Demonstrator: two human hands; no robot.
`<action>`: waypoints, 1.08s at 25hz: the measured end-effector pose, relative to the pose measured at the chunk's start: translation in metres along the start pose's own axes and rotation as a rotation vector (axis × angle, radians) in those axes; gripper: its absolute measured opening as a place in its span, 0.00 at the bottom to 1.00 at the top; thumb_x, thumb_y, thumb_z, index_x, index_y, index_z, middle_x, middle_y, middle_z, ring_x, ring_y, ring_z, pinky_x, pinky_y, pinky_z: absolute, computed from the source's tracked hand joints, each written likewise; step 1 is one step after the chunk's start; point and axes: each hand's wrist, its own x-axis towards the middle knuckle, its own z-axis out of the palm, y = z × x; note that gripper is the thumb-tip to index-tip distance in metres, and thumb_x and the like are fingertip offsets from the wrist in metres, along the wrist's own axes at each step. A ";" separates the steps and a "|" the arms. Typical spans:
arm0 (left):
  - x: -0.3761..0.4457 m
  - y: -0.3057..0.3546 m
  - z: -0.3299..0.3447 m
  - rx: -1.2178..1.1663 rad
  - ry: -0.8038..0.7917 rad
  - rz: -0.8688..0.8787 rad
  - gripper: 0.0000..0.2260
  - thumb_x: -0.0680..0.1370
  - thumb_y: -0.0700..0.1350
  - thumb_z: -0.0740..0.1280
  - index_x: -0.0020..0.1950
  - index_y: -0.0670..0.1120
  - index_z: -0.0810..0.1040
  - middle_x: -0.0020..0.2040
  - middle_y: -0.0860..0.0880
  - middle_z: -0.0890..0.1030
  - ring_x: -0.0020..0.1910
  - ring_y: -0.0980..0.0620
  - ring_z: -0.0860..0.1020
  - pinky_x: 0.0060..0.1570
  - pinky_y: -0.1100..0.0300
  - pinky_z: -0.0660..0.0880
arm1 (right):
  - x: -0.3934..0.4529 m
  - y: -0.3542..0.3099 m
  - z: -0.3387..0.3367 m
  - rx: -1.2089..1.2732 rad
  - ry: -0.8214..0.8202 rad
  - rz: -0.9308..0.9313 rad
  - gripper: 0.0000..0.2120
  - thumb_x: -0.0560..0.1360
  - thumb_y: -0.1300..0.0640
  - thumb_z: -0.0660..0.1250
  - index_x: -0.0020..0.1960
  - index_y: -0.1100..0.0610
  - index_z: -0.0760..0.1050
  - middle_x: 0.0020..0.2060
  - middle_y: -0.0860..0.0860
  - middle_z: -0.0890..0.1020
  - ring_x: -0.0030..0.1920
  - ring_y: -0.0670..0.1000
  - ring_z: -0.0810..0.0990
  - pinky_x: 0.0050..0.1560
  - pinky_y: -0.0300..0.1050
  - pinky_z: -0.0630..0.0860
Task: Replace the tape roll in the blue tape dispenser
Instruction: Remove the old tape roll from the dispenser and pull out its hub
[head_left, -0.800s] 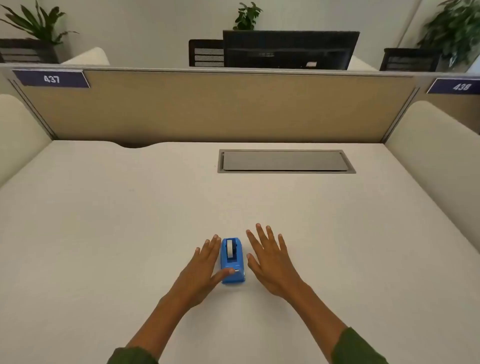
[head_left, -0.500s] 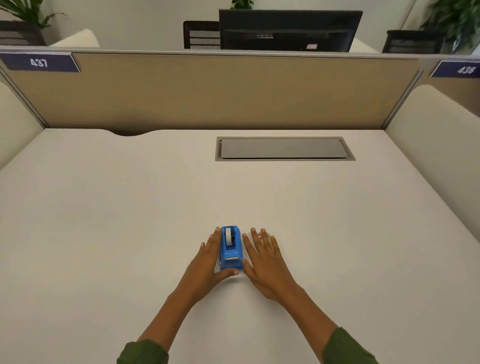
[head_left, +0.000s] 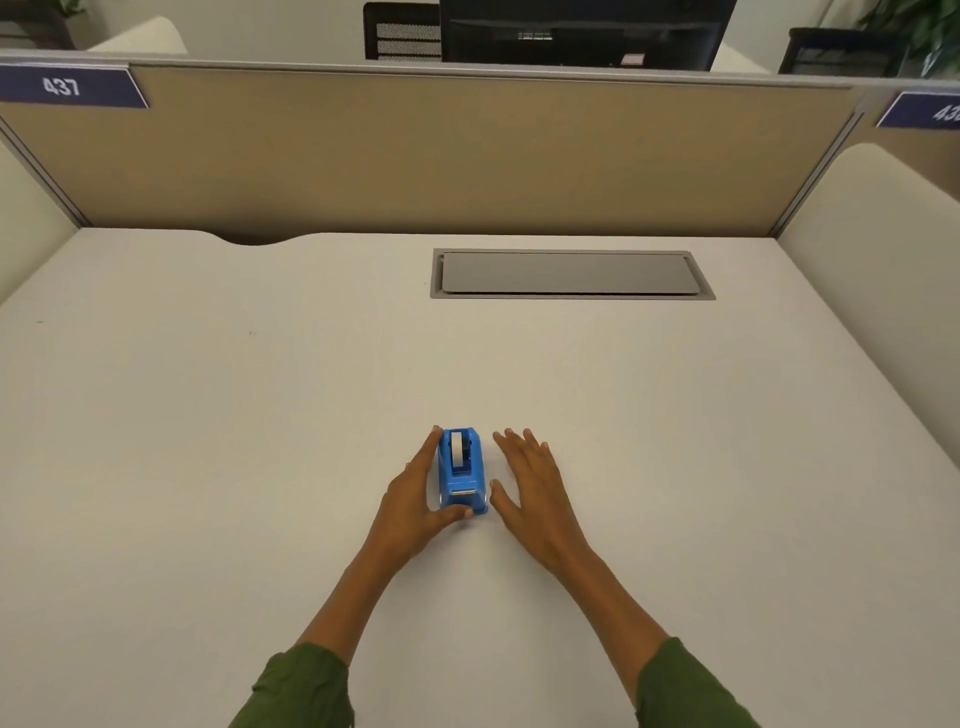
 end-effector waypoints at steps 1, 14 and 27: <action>0.001 0.000 -0.002 0.001 -0.004 -0.007 0.43 0.67 0.48 0.75 0.74 0.51 0.52 0.74 0.50 0.63 0.71 0.49 0.64 0.68 0.56 0.61 | 0.004 -0.005 -0.004 0.125 0.041 0.019 0.25 0.78 0.55 0.61 0.73 0.52 0.57 0.75 0.50 0.61 0.76 0.51 0.53 0.76 0.48 0.48; 0.022 -0.003 -0.011 0.070 -0.148 -0.055 0.50 0.62 0.49 0.78 0.73 0.55 0.48 0.77 0.49 0.51 0.76 0.47 0.48 0.73 0.47 0.51 | 0.054 -0.020 -0.010 0.387 -0.126 0.060 0.20 0.68 0.63 0.74 0.58 0.53 0.76 0.58 0.51 0.79 0.58 0.51 0.77 0.62 0.47 0.75; 0.020 -0.009 -0.014 0.045 -0.137 -0.016 0.48 0.61 0.50 0.79 0.72 0.55 0.53 0.74 0.52 0.61 0.73 0.49 0.59 0.72 0.45 0.58 | 0.056 -0.020 -0.010 0.379 -0.023 0.029 0.09 0.73 0.58 0.69 0.53 0.55 0.81 0.52 0.52 0.84 0.53 0.50 0.80 0.54 0.42 0.78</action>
